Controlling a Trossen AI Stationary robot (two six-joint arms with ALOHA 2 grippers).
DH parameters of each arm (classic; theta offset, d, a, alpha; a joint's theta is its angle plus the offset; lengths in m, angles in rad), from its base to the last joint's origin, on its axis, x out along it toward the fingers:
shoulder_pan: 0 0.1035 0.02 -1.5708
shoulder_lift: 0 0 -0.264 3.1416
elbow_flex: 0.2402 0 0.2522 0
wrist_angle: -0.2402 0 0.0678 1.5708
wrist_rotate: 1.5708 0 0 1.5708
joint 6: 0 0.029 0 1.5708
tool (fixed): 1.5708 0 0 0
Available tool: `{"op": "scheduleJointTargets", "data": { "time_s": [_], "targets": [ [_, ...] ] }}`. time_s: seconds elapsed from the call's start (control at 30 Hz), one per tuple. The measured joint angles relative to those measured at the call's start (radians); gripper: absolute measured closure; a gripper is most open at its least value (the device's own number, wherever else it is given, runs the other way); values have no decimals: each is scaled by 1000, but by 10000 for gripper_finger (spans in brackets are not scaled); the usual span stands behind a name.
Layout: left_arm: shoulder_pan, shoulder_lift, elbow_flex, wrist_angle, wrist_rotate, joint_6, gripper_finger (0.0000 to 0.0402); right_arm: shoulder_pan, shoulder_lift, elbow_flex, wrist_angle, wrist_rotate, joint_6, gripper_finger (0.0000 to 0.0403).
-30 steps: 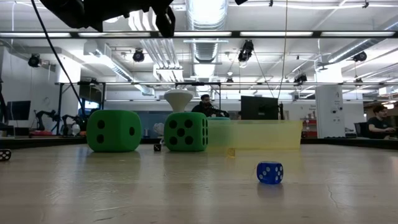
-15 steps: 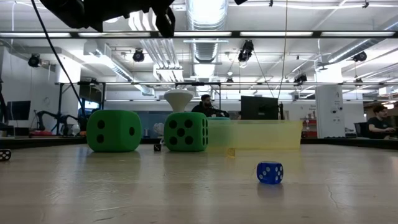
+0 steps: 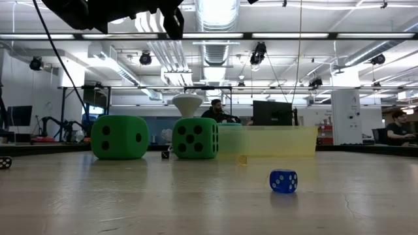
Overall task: Pick & Place Dice
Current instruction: Put the small violet dice into the yellow bin
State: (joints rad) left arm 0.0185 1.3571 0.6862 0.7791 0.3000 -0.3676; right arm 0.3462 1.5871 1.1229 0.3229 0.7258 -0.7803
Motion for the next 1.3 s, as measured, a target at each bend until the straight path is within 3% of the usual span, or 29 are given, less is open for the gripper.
{"op": "scheduleJointTargets", "data": {
  "time_s": [0.47, 0.8, 1.07, 1.3],
  "targets": [
    [0, 0, 4, -13, -3, 0, 362, 7, 0, 1, -2, 4, -1, 319],
    [2, 0, 4, -15, -4, -7, 362, 8, 0, 1, -6, 12, -2, 362],
    [2, 0, 3, -16, -15, -17, 363, 10, 0, 1, -17, 16, 18, 363],
    [2, 0, 3, -18, -22, -26, 337, 10, 0, 2, -20, 29, 32, 363]
  ]
}}
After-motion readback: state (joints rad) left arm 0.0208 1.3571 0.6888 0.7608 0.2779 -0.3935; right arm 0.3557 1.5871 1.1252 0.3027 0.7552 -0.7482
